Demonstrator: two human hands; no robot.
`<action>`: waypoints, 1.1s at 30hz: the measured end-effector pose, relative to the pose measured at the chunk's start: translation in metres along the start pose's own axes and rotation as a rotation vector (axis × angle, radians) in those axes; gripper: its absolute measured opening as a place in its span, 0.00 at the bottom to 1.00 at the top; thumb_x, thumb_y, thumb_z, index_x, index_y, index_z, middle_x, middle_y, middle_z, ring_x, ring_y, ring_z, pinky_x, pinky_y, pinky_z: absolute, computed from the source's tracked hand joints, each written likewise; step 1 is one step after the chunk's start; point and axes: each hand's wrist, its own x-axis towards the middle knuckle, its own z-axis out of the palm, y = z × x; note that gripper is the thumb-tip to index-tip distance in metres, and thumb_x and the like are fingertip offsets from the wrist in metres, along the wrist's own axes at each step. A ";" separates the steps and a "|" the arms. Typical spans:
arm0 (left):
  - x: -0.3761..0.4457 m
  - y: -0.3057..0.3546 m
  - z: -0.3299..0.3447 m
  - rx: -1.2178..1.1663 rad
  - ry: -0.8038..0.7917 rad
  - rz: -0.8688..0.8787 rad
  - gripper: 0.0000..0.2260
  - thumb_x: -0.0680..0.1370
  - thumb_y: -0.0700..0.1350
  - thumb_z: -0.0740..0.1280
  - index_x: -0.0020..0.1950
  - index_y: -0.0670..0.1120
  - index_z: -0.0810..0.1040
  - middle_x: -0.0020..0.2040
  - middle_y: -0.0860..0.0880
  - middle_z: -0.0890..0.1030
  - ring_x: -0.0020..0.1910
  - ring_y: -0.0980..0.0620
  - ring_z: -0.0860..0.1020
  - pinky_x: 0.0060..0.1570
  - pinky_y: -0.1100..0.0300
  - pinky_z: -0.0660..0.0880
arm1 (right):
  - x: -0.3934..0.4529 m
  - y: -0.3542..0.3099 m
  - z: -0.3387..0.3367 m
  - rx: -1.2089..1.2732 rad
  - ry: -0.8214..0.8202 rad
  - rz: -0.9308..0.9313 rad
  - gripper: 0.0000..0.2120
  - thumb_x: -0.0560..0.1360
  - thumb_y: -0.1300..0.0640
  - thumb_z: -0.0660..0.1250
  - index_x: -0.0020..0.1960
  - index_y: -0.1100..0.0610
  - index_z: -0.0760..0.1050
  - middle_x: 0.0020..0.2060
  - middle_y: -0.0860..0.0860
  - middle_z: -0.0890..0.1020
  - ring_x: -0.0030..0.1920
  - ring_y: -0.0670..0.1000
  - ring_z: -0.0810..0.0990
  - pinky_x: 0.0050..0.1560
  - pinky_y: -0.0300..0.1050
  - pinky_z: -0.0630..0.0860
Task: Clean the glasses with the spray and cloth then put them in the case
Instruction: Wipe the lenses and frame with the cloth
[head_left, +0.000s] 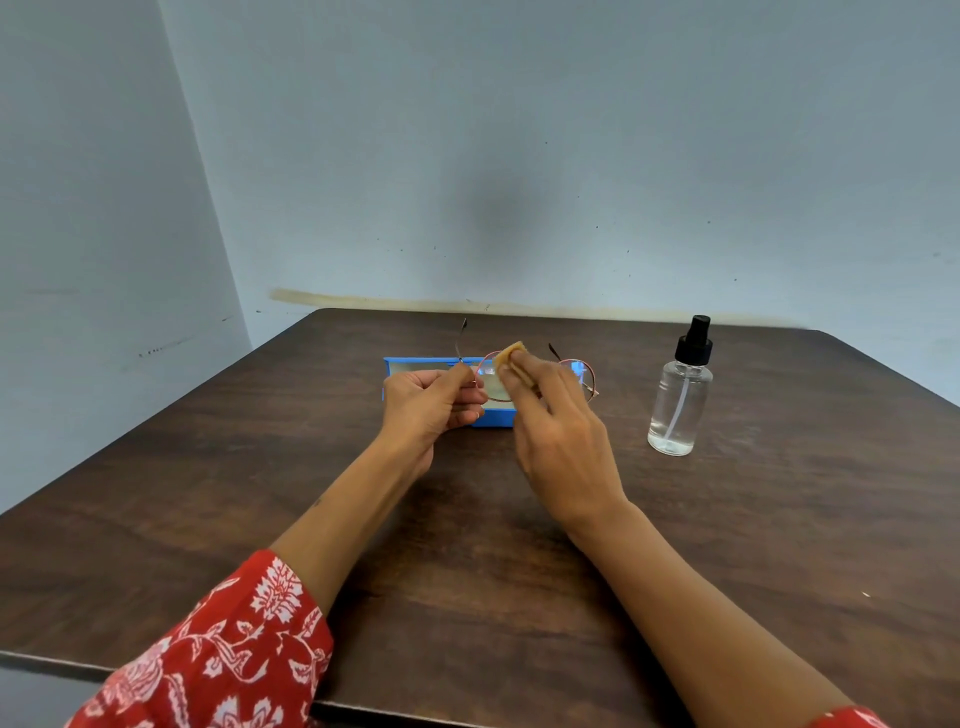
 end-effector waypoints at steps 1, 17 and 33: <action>0.000 0.000 0.000 -0.003 -0.004 0.001 0.07 0.74 0.39 0.68 0.37 0.38 0.80 0.25 0.49 0.80 0.24 0.57 0.77 0.25 0.68 0.74 | 0.000 -0.002 0.001 0.015 -0.008 -0.031 0.18 0.79 0.66 0.51 0.56 0.66 0.79 0.53 0.59 0.81 0.53 0.55 0.77 0.51 0.45 0.76; 0.004 0.000 -0.003 -0.030 0.005 -0.010 0.07 0.74 0.38 0.68 0.37 0.38 0.80 0.26 0.47 0.80 0.24 0.56 0.77 0.25 0.69 0.73 | -0.003 -0.003 -0.002 0.057 -0.053 -0.090 0.16 0.71 0.65 0.58 0.52 0.65 0.81 0.49 0.57 0.82 0.49 0.55 0.79 0.51 0.45 0.77; 0.002 0.002 -0.001 -0.049 0.010 -0.016 0.06 0.74 0.38 0.68 0.38 0.37 0.80 0.24 0.48 0.80 0.23 0.57 0.76 0.24 0.69 0.73 | -0.001 0.004 -0.003 0.005 -0.004 0.051 0.17 0.72 0.68 0.58 0.58 0.67 0.78 0.54 0.60 0.80 0.54 0.55 0.76 0.53 0.45 0.76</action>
